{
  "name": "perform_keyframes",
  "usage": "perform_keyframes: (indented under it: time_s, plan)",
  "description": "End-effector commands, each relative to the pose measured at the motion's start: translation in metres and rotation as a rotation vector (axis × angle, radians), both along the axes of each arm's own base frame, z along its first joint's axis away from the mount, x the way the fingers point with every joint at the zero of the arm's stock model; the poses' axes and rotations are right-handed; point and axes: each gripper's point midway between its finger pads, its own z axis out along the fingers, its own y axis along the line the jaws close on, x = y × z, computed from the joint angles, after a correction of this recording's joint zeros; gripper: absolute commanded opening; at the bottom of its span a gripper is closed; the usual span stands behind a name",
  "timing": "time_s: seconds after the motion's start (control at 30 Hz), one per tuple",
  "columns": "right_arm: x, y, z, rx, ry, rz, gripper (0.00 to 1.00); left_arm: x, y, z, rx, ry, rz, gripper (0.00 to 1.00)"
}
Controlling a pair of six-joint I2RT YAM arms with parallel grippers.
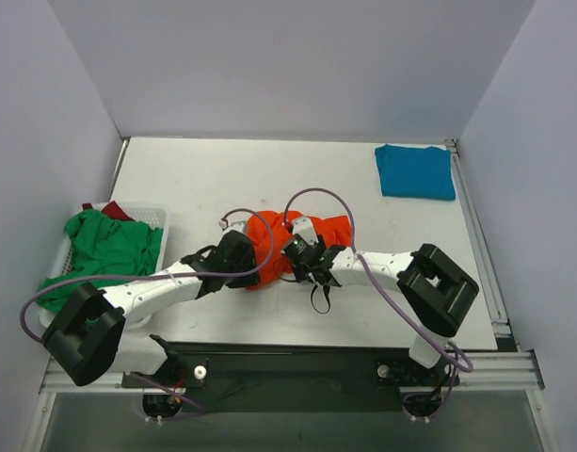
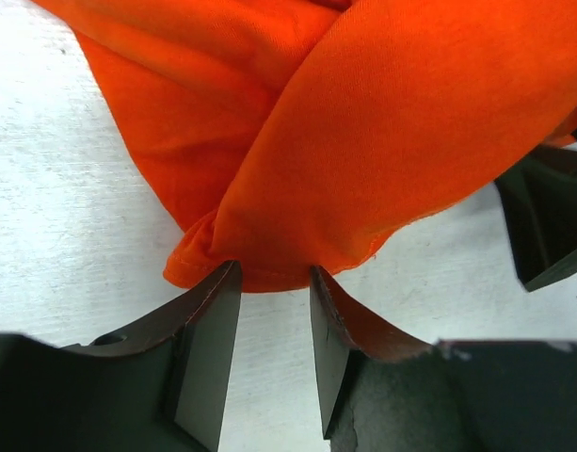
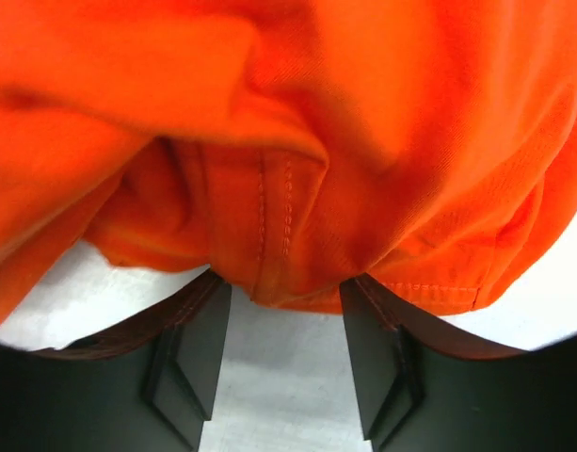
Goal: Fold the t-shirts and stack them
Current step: Move the tshirt to the center of the board, then flatten out the tshirt
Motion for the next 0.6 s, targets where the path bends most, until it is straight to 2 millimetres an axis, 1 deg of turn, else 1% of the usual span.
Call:
perform_keyframes:
  time_s: [0.0,0.03,0.07,0.1,0.13,0.2,0.23,0.37,0.47,0.57]
  plan:
    - [0.017,-0.004,0.011,-0.026,-0.083,-0.078,0.47,0.017,-0.018,0.011,-0.009,-0.073,-0.028,0.46]
    - [0.017,-0.006,0.007,-0.034,-0.077,-0.080,0.42,0.017,-0.020,0.010,-0.009,-0.068,-0.037,0.48]
    - [0.021,-0.002,0.009,-0.016,-0.095,-0.084,0.37,0.017,-0.023,0.009,-0.010,-0.066,-0.042,0.48]
    - [0.021,-0.003,0.010,-0.019,-0.101,-0.091,0.24,0.014,-0.026,0.008,-0.011,-0.058,-0.053,0.49]
    - [0.021,-0.005,0.015,-0.009,-0.112,-0.098,0.17,0.013,-0.029,0.009,-0.014,-0.063,-0.060,0.53]
    - [0.018,-0.012,0.017,-0.001,-0.118,-0.117,0.07,0.013,-0.035,0.014,-0.038,-0.091,-0.072,0.57]
    - [0.019,-0.015,0.026,0.018,-0.129,-0.127,0.00,0.011,-0.039,0.015,-0.048,-0.098,-0.084,0.57]
    - [0.011,-0.023,0.042,0.043,-0.131,-0.132,0.00,0.012,-0.053,0.026,-0.041,-0.149,-0.137,0.58]
    - [0.007,-0.028,0.055,0.072,-0.128,-0.137,0.00,0.011,-0.059,0.025,-0.007,-0.159,-0.166,0.58]
    - [0.003,-0.029,0.066,0.119,-0.115,-0.132,0.00,0.012,-0.065,0.026,0.007,-0.182,-0.181,0.57]
